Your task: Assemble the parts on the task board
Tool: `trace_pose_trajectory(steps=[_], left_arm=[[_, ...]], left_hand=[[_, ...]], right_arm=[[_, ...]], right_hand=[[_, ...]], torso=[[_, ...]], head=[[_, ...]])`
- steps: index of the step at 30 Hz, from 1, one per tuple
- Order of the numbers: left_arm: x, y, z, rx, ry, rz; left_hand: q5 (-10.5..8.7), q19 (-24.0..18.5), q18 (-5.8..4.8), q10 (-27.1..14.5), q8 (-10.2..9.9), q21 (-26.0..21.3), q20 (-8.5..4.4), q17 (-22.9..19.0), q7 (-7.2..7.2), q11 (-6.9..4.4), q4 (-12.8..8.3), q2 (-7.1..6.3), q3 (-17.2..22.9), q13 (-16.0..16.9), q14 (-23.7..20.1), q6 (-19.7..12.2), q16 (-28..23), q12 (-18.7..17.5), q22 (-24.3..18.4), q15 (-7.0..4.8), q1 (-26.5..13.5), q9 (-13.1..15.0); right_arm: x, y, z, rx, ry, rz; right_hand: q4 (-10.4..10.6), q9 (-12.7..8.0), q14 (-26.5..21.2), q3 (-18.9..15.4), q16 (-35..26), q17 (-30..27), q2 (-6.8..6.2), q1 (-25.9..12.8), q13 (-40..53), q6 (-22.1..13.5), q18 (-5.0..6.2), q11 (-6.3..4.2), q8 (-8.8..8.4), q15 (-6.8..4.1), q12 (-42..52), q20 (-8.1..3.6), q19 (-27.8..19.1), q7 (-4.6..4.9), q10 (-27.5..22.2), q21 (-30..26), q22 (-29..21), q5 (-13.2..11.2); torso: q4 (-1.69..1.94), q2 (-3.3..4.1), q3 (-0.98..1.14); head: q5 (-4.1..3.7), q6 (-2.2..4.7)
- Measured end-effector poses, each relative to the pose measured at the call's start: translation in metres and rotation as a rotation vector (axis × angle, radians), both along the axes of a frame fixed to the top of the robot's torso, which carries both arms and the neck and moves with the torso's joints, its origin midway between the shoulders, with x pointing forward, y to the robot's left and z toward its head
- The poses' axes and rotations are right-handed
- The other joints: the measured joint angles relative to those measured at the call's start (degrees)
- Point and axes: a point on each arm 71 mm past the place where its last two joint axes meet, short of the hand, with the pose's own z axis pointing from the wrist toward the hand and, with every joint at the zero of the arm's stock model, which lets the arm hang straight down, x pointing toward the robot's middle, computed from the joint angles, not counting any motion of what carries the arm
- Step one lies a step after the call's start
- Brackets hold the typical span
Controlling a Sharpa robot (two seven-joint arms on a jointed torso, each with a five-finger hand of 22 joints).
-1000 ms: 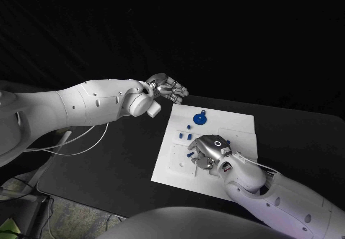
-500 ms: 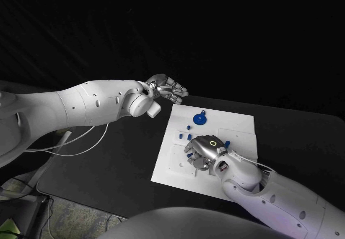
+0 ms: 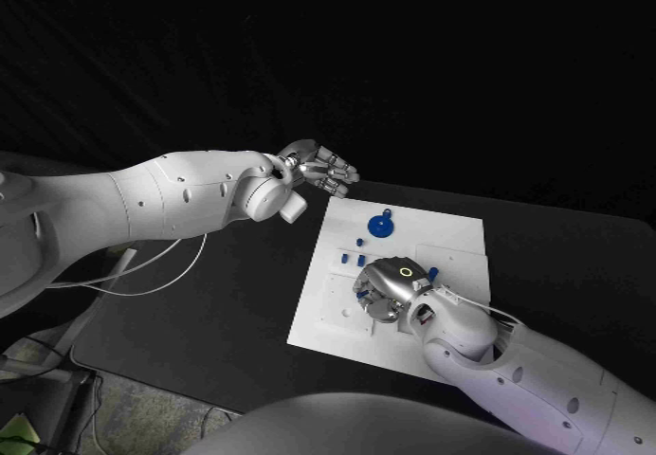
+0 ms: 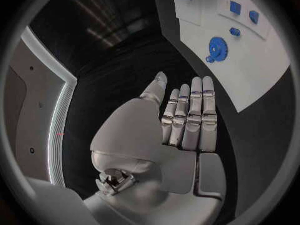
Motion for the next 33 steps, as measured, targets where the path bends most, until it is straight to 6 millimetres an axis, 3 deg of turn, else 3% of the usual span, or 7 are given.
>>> trace_pose_trajectory(steps=[14, 21, 33], left_arm=[[0.0001, 0.0, -0.0005, 0.002, 0.005, 0.001], [0.0, 0.0001, -0.0009, 0.004, 0.01, 0.002], [-0.0002, 0.0006, -0.0016, 0.008, 0.017, 0.004]], left_hand=[[0.0, 0.0, 0.0, 0.0, 0.0, 0.0, 0.0, 0.0, 0.0, 0.0, 0.0, 0.0, 0.0, 0.0, 0.0, 0.0, 0.0, 0.0, -0.1, 0.0, 0.0, 0.0], [0.0, -0.2, 0.0, 0.0, 0.0, 0.0, 0.21, 0.0, 0.21, 0.0, 0.0, -0.19, 0.0, 0.0, 0.0, -0.2, 0.0, 0.0, -0.1, 0.0, 0.2, 0.0], [0.0, -0.2, 0.0, 0.0, 0.0, 0.0, 0.21, 0.0, 0.21, 0.0, 0.0, -0.23, 0.0, 0.0, 0.0, -0.2, 0.0, 0.0, 0.0, 0.0, 0.2, 0.0]], right_arm=[[0.0021, 0.0027, 0.0003, -0.022, 0.008, 0.004], [0.0025, 0.0036, 0.0003, -0.033, 0.012, 0.005], [0.0027, 0.0034, 0.0004, -0.04, 0.012, 0.0]], right_hand=[[0.3, -0.1, 0.0, -1.2, 0.0, -0.1, -0.26, -0.3, -0.6, -0.2, 0.0, -0.19, -0.01, 0.0, 0.0, 0.0, 0.0, 0.14, -0.2, -0.2, 0.0, 0.7], [0.3, -0.1, 0.0, -1.2, 0.0, -0.2, -0.61, -0.6, -0.8, -0.1, 0.0, 0.01, -0.02, 0.0, -0.3, -0.13, -0.1, 0.13, -0.4, -0.5, 0.0, 4.3], [0.4, 0.0, 0.0, -1.3, -0.6, -0.7, -0.97, -1.3, -1.3, -1.3, 0.0, 0.01, -0.01, 0.0, -0.6, -0.21, -0.2, 0.43, -0.8, -1.1, 0.0, 5.1]], torso=[[-0.01, -0.01, 0.03], [0.02, -0.02, 0.01], [-0.01, -0.02, 0.03]], head=[[0.01, -0.07], [0.01, -0.21], [0.05, -0.31]])
